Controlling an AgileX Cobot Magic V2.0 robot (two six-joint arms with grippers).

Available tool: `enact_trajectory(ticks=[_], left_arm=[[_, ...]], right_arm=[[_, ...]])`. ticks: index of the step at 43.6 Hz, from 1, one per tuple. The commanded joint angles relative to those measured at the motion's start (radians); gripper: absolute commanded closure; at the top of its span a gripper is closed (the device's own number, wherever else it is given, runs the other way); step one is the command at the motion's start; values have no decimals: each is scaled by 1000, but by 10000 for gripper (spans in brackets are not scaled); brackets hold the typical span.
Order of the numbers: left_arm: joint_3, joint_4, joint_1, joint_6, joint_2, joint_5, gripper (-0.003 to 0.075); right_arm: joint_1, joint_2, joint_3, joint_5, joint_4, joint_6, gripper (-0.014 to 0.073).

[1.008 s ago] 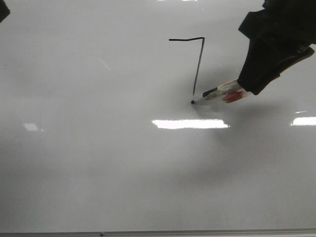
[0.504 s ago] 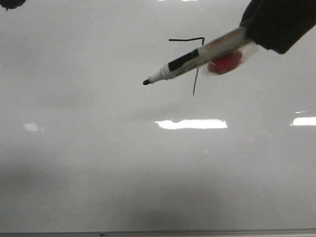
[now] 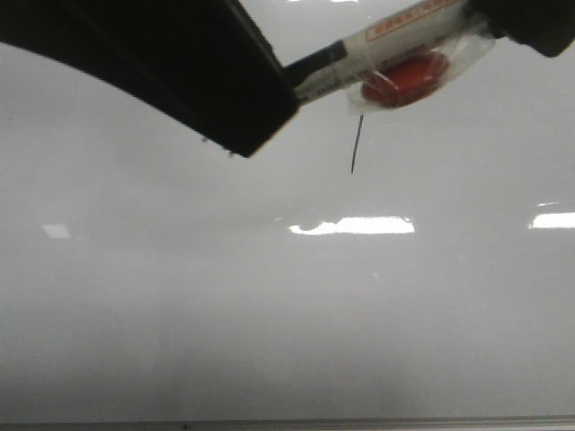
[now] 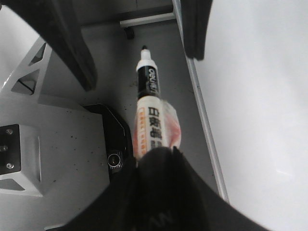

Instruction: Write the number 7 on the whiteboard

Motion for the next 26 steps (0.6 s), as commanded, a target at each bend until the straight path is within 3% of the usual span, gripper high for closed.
enact_trajectory(ticks=[1, 9, 17, 26], left_arm=[[-61, -50, -30, 1, 15, -47, 188], [-79, -50, -39, 1, 39, -45, 230], [-79, -50, -39, 1, 39, -39, 428], [-79, -50, -39, 1, 39, -39, 581]], right_arm=[[1, -22, -33, -20, 44, -11, 652], [1, -22, -33, -17, 44, -11, 652], [1, -22, -33, -14, 44, -11, 652], [1, -22, -33, -15, 44, -11, 629]])
